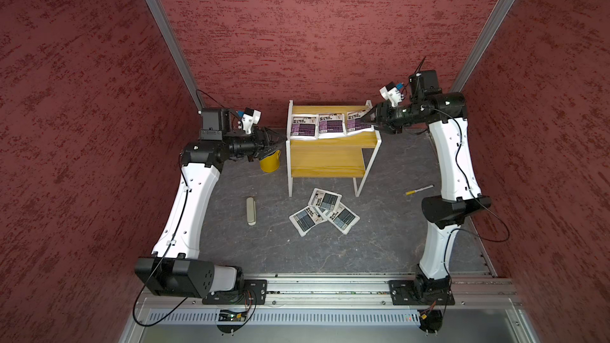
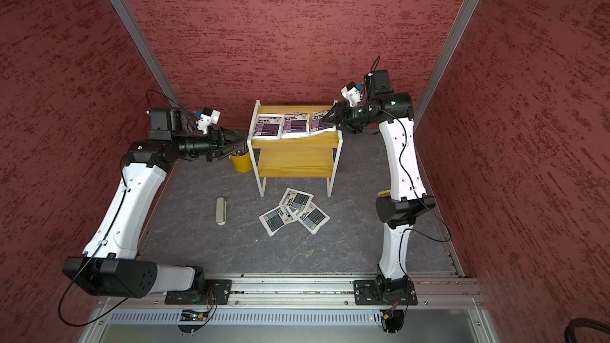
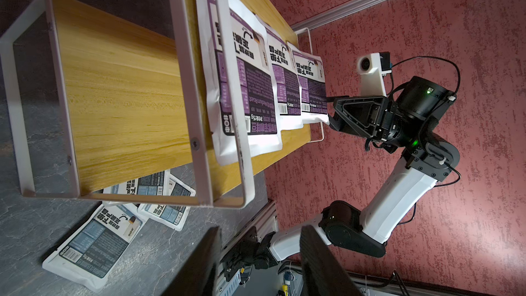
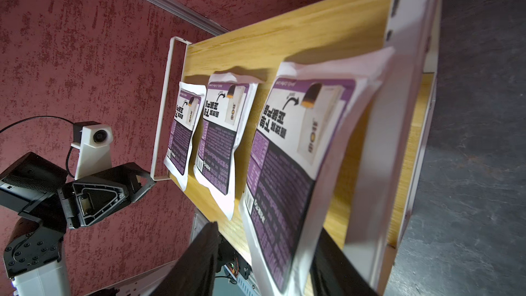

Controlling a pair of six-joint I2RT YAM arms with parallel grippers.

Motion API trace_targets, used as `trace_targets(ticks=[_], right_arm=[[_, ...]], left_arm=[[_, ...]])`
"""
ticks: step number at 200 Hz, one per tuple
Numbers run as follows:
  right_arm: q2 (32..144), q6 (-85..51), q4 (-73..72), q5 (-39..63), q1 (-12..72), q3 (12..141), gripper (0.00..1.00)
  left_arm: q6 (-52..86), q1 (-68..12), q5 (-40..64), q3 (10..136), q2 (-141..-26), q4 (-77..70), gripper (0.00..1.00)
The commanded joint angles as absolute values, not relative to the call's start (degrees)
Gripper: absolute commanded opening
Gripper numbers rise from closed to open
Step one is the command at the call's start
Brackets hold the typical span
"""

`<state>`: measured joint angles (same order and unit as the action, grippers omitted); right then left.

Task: Place the bagged coffee beans on the shelf by color
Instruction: Place the bagged coffee beans on the shelf.

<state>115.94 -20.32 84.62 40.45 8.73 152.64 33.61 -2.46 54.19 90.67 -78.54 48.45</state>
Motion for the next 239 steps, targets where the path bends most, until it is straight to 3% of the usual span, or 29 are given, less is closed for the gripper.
trace_targets(ticks=[1, 145, 172, 188, 239], right_arm=[[116.36, -20.81, 83.69, 39.38, 8.07, 153.68, 0.55], [115.75, -23.4, 79.32, 39.19, 8.07, 153.75, 0.59], [114.34, -22.68, 80.52, 36.92, 8.07, 153.74, 0.63], [113.27, -22.59, 80.68, 35.58, 8.07, 153.76, 0.76], [110.42, -25.13, 79.18, 36.69, 8.08, 153.74, 0.77]], left_arm=[[33.09, -1.95, 55.26, 89.75, -78.44, 47.19, 0.48], [33.53, -1.58, 55.31, 88.59, -77.39, 47.13, 0.48], [33.75, -1.49, 55.2, 88.51, -77.43, 46.86, 0.48], [33.84, -1.33, 54.98, 88.46, -77.3, 46.67, 0.48], [34.71, -0.66, 54.2, 87.26, -75.38, 45.02, 0.51]])
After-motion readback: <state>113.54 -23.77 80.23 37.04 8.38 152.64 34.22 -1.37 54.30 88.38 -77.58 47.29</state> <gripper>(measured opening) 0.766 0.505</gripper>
